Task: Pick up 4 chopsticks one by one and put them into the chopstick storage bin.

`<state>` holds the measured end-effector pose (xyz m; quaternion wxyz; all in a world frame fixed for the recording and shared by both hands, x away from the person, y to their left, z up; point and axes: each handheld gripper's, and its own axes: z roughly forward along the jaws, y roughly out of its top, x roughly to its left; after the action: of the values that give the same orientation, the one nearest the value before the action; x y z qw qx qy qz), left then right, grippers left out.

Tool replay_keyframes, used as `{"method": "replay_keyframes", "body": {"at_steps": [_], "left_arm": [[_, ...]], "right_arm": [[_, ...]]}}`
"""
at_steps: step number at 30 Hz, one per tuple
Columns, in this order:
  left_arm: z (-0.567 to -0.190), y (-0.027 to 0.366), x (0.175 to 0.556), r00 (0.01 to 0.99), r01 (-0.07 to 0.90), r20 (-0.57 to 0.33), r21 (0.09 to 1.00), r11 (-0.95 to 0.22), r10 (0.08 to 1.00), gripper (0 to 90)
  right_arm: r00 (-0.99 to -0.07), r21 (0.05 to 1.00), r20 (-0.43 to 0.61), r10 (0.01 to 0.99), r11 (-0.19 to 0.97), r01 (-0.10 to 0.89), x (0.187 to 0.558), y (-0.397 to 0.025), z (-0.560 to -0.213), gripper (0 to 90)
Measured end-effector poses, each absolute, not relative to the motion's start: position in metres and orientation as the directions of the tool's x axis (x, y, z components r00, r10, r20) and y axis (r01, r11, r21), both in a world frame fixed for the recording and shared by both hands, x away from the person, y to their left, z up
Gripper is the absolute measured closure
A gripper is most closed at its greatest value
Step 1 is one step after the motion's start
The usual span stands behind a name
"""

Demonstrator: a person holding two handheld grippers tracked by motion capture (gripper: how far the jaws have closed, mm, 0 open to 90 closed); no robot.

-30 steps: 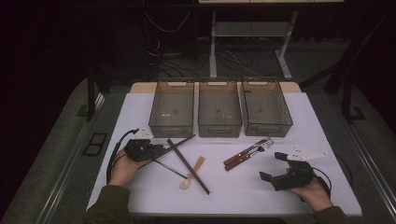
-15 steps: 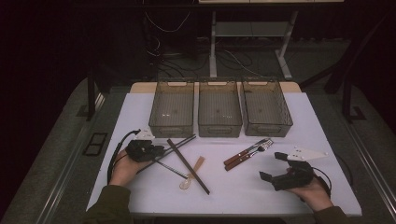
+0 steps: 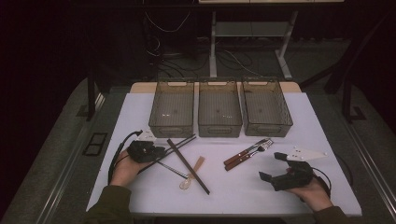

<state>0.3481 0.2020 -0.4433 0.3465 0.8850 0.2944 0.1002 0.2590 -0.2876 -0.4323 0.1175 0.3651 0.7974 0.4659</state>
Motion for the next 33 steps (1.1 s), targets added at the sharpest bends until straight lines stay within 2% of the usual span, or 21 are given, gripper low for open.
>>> {"method": "replay_keyframes", "body": {"at_steps": [13,33], "left_arm": [[-0.4428,0.2007,0.3478,0.823,0.429,-0.014,0.67,-0.606,0.567,84.0],[-0.4355,0.203,0.3455,0.83,0.414,-0.018,0.69,-0.594,0.557,85.0]], "right_arm": [[-0.7,0.823,0.144,0.7,0.307,0.477,0.259,-0.2863,-0.4338,0.9],[-0.695,0.827,0.151,0.703,0.295,0.478,0.2587,-0.2859,-0.4346,0.9]]}}
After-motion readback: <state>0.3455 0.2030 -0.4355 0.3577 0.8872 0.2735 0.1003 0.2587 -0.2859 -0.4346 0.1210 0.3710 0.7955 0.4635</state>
